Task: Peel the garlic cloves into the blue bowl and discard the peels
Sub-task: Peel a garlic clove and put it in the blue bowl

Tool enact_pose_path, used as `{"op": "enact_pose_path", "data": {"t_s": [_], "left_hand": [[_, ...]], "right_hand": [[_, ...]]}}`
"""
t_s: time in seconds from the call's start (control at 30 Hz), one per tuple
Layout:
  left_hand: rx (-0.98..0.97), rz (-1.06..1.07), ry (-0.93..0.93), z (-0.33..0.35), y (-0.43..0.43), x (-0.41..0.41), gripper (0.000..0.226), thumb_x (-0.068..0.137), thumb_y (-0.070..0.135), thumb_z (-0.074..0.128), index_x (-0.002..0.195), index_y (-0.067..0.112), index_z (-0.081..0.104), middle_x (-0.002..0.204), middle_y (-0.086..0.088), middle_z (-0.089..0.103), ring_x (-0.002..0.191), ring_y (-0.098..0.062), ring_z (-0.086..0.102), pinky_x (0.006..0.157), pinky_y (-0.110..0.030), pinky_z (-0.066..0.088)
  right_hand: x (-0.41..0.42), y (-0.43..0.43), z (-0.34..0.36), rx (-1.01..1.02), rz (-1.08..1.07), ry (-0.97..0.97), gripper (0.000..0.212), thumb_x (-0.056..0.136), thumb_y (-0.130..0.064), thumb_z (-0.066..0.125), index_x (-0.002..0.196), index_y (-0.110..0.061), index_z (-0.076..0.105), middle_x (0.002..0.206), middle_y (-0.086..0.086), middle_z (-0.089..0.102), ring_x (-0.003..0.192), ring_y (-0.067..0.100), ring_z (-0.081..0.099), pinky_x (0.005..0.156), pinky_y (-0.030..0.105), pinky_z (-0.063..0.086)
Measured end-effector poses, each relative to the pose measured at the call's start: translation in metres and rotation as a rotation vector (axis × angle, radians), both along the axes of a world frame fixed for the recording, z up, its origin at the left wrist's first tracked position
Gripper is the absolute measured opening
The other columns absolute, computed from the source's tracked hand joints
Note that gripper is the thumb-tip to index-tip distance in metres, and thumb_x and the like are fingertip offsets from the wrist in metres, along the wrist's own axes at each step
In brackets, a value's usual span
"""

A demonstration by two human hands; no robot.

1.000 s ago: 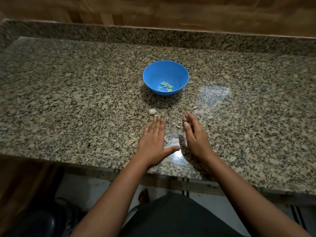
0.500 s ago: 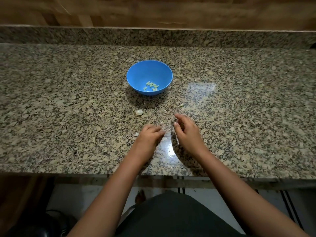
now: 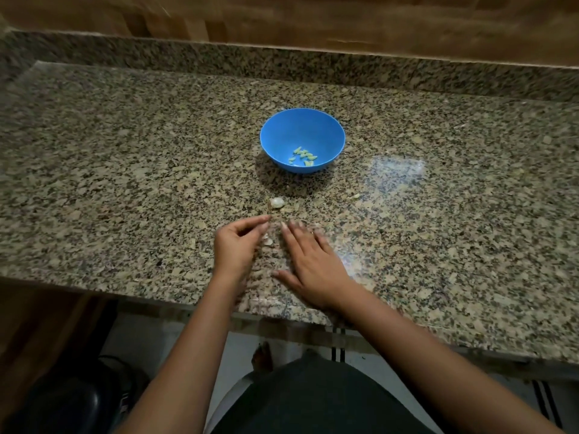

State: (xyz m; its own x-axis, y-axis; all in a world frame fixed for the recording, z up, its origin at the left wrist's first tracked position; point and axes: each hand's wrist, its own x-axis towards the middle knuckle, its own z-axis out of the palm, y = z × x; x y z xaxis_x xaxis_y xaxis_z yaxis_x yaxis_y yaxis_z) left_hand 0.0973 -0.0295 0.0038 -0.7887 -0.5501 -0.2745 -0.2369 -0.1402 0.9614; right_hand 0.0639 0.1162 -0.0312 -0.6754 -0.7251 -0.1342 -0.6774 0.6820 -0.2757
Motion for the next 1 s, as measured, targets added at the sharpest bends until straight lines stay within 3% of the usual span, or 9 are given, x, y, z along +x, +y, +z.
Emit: {"op": "enact_pose_path", "data": {"t_s": [0.1,0.17,0.27,0.33,0.53,0.63,0.73,0.87,1.0], "left_hand": [[0.143,0.132,-0.001,-0.005,-0.012,0.002,0.017,0.083,-0.003,0.063,0.093,0.009,0.069,0.094,-0.002,0.072,0.09,-0.011,0.068,0.08,-0.022,0.054],[0.21,0.213,0.025,-0.008,-0.02,0.002,0.017,0.082,-0.004,0.063,0.09,0.009,0.07,0.092,-0.004,0.072,0.092,-0.015,0.067,0.084,-0.025,0.053],[0.217,0.246,0.045,-0.011,-0.023,0.005,0.017,0.081,-0.007,0.063,0.088,0.008,0.069,0.09,-0.003,0.071,0.089,-0.013,0.066,0.079,-0.02,0.053],[0.236,0.255,0.055,-0.01,-0.021,0.008,0.017,0.081,-0.008,0.062,0.088,0.006,0.069,0.09,-0.003,0.07,0.087,-0.011,0.066,0.072,-0.016,0.052],[0.38,0.298,0.083,0.0,-0.016,0.02,0.016,0.084,-0.008,0.059,0.089,0.004,0.067,0.088,-0.005,0.069,0.078,-0.01,0.063,0.073,-0.018,0.053],[0.451,0.356,0.118,0.007,-0.024,0.033,0.014,0.084,-0.009,0.057,0.09,0.0,0.066,0.089,-0.007,0.069,0.079,-0.011,0.064,0.077,-0.022,0.053],[0.53,0.435,0.173,0.008,-0.043,0.051,0.016,0.083,-0.011,0.056,0.085,0.002,0.065,0.076,-0.002,0.072,0.074,-0.008,0.066,0.07,-0.017,0.054],[0.611,0.552,0.261,0.008,-0.08,0.089,0.016,0.085,-0.013,0.053,0.094,-0.004,0.063,0.071,-0.001,0.071,0.072,-0.008,0.067,0.067,-0.016,0.055],[0.582,0.711,0.331,0.007,-0.135,0.151,0.02,0.084,-0.014,0.053,0.1,-0.006,0.062,0.076,-0.002,0.068,0.069,-0.008,0.065,0.072,-0.017,0.053]], "right_hand": [[-0.011,-0.025,0.0,-0.04,0.058,-0.008,0.076,0.09,-0.061,0.015,0.15,-0.018,-0.003,0.158,0.005,-0.004,0.145,0.018,-0.006,0.117,0.036,-0.004],[-0.015,-0.038,0.001,-0.14,0.112,-0.041,0.066,0.093,-0.053,0.026,0.149,-0.017,0.023,0.155,0.009,0.021,0.144,0.025,0.015,0.117,0.039,0.013],[-0.012,-0.041,0.002,-0.345,0.139,-0.052,0.036,0.09,-0.02,0.055,0.123,-0.006,0.06,0.126,0.019,0.058,0.117,0.037,0.049,0.097,0.045,0.043],[-0.008,-0.035,0.003,-0.41,0.123,-0.049,0.028,0.084,-0.01,0.059,0.108,-0.001,0.068,0.106,0.018,0.066,0.098,0.036,0.055,0.082,0.043,0.049],[0.002,-0.028,0.004,-0.417,0.129,0.04,0.016,0.072,0.003,0.068,0.087,0.002,0.069,0.085,0.015,0.067,0.079,0.032,0.057,0.065,0.038,0.049],[0.003,-0.037,0.011,-0.335,0.1,0.029,0.013,0.086,-0.001,0.059,0.098,0.002,0.063,0.098,0.015,0.062,0.094,0.028,0.051,0.08,0.041,0.049],[0.013,-0.054,0.027,-0.381,-0.088,-0.175,0.012,0.092,-0.007,0.052,0.1,-0.007,0.061,0.1,0.002,0.058,0.096,0.014,0.05,0.086,0.026,0.046],[0.047,-0.124,0.047,-0.555,-0.227,-0.528,0.01,0.088,-0.006,0.059,0.088,-0.015,0.063,0.08,-0.003,0.062,0.071,0.01,0.058,0.06,0.019,0.047],[0.094,-0.205,0.053,-0.596,-0.178,-0.79,0.022,0.085,0.001,0.061,0.074,-0.018,0.06,0.067,-0.004,0.06,0.054,0.003,0.056,0.051,0.016,0.045]]}}
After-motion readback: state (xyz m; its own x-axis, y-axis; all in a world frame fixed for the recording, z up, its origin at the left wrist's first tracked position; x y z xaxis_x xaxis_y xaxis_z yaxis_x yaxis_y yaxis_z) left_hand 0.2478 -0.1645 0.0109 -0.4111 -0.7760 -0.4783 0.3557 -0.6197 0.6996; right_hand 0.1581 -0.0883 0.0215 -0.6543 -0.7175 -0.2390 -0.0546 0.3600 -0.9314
